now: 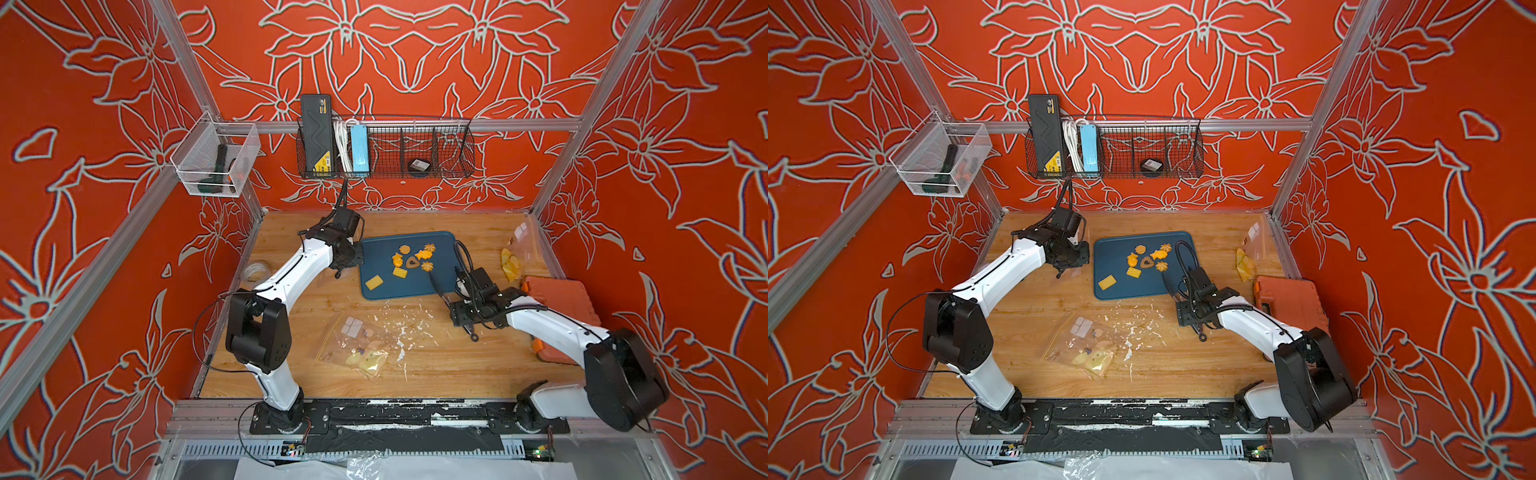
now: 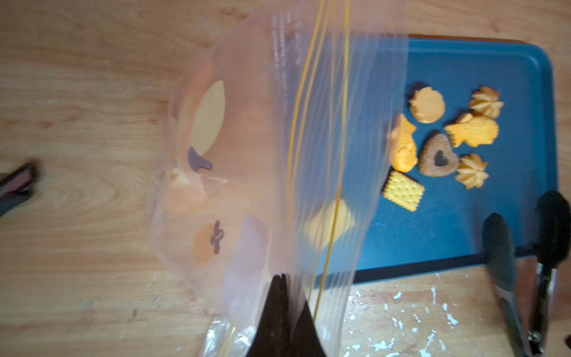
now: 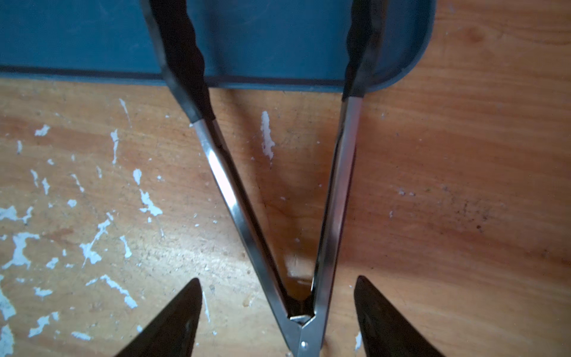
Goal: Put the cookies into a resealable bag to prevent moisture
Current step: Pick up the clamp from the center of the board.
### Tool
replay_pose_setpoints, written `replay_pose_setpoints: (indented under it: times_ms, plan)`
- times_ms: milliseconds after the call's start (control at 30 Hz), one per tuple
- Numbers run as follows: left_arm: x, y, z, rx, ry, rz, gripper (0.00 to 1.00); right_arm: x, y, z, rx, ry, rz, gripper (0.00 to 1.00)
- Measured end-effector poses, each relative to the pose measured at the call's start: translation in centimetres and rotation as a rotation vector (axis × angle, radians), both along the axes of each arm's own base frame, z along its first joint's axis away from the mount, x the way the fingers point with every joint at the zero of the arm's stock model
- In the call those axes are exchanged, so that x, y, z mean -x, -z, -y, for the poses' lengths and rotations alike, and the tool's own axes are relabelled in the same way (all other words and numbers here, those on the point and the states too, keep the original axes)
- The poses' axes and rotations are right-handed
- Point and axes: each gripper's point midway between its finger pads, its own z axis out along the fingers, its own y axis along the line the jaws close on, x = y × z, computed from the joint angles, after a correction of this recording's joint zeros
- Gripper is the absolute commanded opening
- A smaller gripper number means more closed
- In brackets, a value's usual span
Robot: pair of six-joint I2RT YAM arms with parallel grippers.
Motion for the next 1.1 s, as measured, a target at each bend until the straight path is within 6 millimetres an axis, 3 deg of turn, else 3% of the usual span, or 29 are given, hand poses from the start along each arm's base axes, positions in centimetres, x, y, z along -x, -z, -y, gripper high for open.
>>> replay_pose_setpoints:
  times_ms: [200, 300, 467, 700, 867, 1100]
  plan:
    - [1.1, 3.3, 0.4, 0.044, 0.042, -0.032, 0.0, -0.6, 1.9, 0.1, 0.01, 0.012, -0.034, 0.73]
    - [1.9, 4.0, 0.2, 0.074, 0.061, -0.027, 0.0, -1.0, 2.2, -0.1, 0.005, 0.011, -0.027, 0.7]
    - [2.9, 2.8, 0.7, 0.152, 0.123, 0.037, 0.0, -1.6, 2.5, -0.4, -0.012, 0.019, 0.004, 0.64]
    - [2.4, 1.0, 2.0, 0.217, 0.183, 0.113, 0.0, -2.4, 2.7, -0.7, -0.036, 0.039, 0.049, 0.61]
    - [2.3, 0.8, 2.2, 0.231, 0.195, 0.122, 0.0, -2.8, 2.8, -0.5, -0.026, 0.053, 0.064, 0.78]
    - [2.3, 0.7, 2.4, 0.245, 0.207, 0.123, 0.0, -3.6, 3.1, -0.4, 0.01, 0.063, 0.086, 0.75]
